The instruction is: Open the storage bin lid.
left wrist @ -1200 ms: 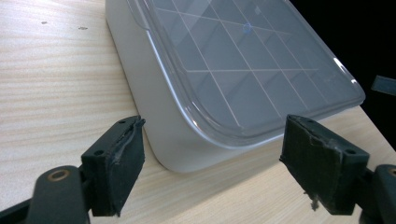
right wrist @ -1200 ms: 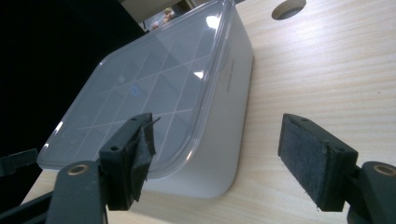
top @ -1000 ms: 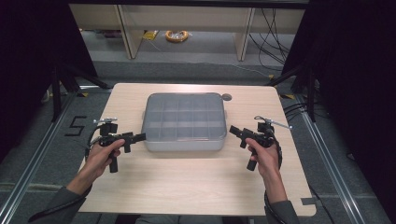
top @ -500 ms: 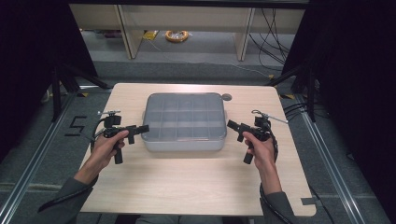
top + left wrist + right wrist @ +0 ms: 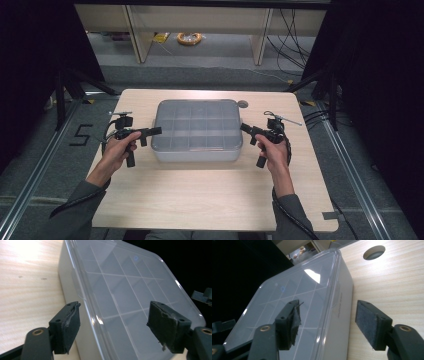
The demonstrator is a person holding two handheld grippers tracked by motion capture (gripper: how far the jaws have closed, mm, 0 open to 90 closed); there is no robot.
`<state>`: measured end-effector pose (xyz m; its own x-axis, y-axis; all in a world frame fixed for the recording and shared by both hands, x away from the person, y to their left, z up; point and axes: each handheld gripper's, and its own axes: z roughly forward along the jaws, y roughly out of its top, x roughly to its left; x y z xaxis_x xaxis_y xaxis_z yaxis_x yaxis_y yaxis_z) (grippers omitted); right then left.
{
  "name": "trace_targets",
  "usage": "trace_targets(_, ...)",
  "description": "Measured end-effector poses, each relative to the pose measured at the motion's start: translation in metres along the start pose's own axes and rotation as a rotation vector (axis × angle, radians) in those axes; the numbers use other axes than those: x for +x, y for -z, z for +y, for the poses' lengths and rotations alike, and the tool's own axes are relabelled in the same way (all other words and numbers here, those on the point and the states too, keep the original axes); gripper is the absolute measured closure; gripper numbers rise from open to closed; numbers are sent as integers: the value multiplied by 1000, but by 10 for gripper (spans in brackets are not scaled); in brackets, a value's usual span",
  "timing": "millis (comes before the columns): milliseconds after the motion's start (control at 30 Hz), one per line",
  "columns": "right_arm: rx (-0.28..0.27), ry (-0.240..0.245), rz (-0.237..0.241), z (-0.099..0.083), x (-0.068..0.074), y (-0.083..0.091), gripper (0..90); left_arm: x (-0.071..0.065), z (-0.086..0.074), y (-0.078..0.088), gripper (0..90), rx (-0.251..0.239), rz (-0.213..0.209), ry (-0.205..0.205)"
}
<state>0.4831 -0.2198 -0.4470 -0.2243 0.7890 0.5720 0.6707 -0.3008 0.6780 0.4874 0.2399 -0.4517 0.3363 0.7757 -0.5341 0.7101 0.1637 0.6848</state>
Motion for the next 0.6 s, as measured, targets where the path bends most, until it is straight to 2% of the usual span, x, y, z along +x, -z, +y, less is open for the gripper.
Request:
trace_targets(33,8,-14,-2,0,0,-2,380,1,2,-2,262,-3,4,13)
trace_targets(67,0,38,-4,1,-5,-5,389,2,3,-5,267,1,11,17)
trace_targets(100,22,-31,0,2,0,-6,401,3,5,-7,268,7,16,17)
trace_targets(133,25,-29,2,3,0,-8,403,4,6,-9,268,10,26,20)
trace_targets(200,39,-59,8,4,2,-11,411,6,8,-13,278,12,36,26)
trace_targets(233,21,-22,6,5,0,-15,412,6,10,-16,282,16,38,25)
trace_targets(300,38,-43,8,7,3,-18,416,6,13,-19,289,21,40,28)
trace_targets(333,30,-26,11,7,3,-19,417,6,14,-21,295,25,43,25)
trace_targets(367,39,-30,6,8,5,-21,418,6,15,-23,301,30,47,25)
trace_targets(433,49,-56,0,10,7,-24,425,8,18,-26,304,36,55,30)
trace_targets(500,39,-36,-11,12,6,-28,434,10,19,-28,312,34,65,24)
trace_targets(567,24,13,-10,13,2,-32,437,13,18,-30,318,30,66,33)
trace_targets(600,27,6,-13,13,2,-32,440,16,17,-31,323,30,61,42)
